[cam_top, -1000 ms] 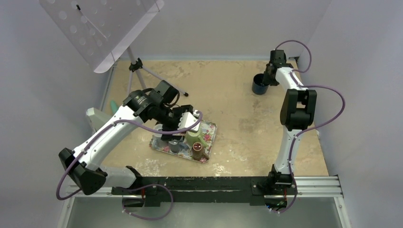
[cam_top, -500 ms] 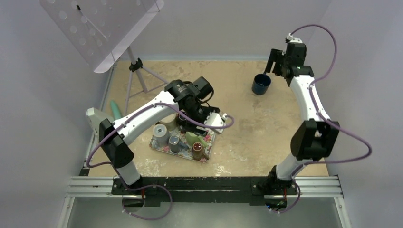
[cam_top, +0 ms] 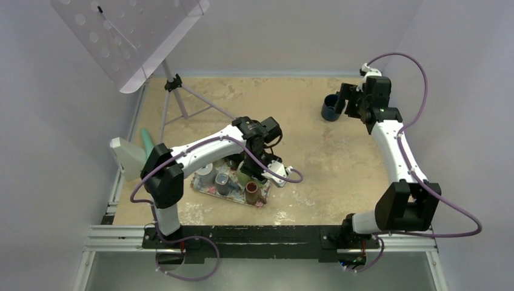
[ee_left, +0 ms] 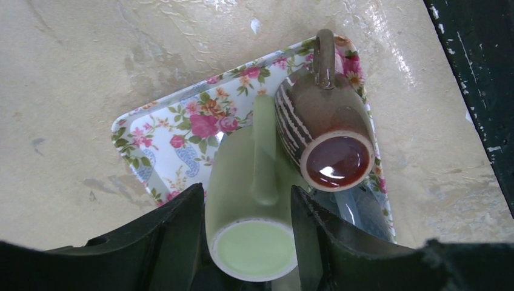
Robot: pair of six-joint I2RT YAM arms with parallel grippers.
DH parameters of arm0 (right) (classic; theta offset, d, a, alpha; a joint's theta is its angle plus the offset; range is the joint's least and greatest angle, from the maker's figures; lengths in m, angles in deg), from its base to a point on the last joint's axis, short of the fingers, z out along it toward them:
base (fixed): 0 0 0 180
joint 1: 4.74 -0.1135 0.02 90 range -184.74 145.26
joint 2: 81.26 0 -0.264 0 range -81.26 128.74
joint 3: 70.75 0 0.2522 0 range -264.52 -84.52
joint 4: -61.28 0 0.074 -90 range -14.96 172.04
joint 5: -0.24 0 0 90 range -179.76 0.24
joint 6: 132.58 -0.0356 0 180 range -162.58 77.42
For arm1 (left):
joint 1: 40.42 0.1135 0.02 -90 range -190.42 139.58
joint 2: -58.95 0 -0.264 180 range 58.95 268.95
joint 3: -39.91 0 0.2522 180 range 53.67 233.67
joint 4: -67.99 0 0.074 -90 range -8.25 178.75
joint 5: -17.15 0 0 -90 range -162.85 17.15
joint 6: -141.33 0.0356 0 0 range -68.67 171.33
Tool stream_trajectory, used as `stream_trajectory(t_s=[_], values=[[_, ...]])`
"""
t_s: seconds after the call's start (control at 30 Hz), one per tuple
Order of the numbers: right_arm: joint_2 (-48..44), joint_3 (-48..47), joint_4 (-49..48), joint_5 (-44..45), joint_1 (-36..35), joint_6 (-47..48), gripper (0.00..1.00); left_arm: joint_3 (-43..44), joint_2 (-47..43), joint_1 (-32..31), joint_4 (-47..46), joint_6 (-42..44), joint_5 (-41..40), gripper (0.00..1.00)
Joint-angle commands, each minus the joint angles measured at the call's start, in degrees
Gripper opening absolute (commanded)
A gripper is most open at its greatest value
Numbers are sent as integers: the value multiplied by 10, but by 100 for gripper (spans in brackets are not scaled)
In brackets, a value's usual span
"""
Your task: Turn the mug right side up
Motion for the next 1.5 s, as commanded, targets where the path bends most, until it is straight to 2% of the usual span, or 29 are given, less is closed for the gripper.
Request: stream_trajectory(t_s=[0.0,0.13,0.23,0.37,0.8,0.87,1.0,1.03,1.27,1.37,1.47], values=[[-47,0,-17,-20,-3,14,84,-18,6,-2,-6,15,5,60],[-50,0,-15,-30,-3,15,84,-25,15,-2,-35,-5,-8,59],[-53,3,-15,-37,-2,15,84,-38,22,-2,-116,-45,-55,54],[-61,7,-16,-39,-3,19,84,-29,34,-2,-155,-66,-85,51],[-70,23,-20,-46,-3,15,84,-8,101,-16,-125,-111,-91,52],[-72,26,-22,-48,-3,13,84,-10,107,-19,-137,-122,-96,45],[-79,32,-19,-54,-3,12,84,9,113,-19,-122,-145,-103,7],[-81,33,-17,-54,-3,11,84,17,112,-18,-110,-151,-96,0],[-93,35,-5,-94,-2,-18,84,112,81,8,-68,-239,5,0],[-119,51,-16,-141,-2,-33,86,165,66,41,-95,-355,76,0],[-150,89,-47,-207,-2,-51,88,197,50,91,-163,-486,143,0]])
